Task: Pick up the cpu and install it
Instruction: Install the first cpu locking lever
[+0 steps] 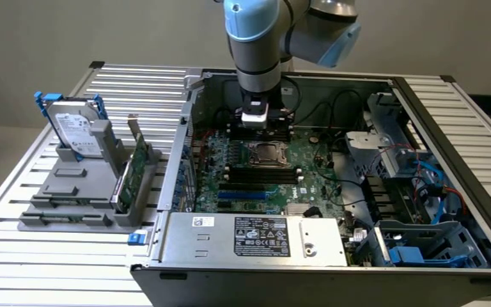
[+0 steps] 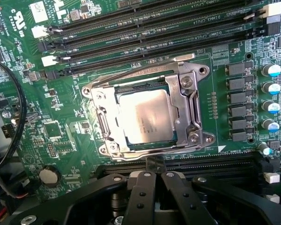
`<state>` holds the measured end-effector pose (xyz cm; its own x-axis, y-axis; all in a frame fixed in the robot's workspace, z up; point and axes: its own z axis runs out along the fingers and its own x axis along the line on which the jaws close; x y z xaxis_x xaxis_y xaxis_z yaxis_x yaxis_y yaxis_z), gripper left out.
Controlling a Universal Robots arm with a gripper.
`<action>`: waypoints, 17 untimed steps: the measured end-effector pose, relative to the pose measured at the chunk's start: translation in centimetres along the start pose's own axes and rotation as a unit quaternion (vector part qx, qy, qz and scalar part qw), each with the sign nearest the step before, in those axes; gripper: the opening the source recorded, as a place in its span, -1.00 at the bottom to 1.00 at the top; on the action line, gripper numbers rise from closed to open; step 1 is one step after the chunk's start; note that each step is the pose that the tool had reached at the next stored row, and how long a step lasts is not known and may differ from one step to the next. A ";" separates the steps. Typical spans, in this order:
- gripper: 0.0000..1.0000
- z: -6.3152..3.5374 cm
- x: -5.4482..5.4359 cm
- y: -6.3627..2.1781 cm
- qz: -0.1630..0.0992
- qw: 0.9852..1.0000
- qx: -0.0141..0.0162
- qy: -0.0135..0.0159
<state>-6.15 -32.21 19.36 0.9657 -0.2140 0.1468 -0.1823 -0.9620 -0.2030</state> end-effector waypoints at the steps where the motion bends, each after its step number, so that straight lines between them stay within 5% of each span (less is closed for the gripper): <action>1: -0.79 0.00 0.0 0.00 0.000 1.000 0.000 0.000; 8: -0.79 -0.32 0.1 -0.08 0.000 1.000 0.000 -0.001; 17: -0.79 -1.75 0.2 -0.36 0.002 1.000 -0.002 -0.011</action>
<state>-6.17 -32.21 21.16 0.9687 -0.2141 0.1253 -0.1868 -0.9620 -0.1994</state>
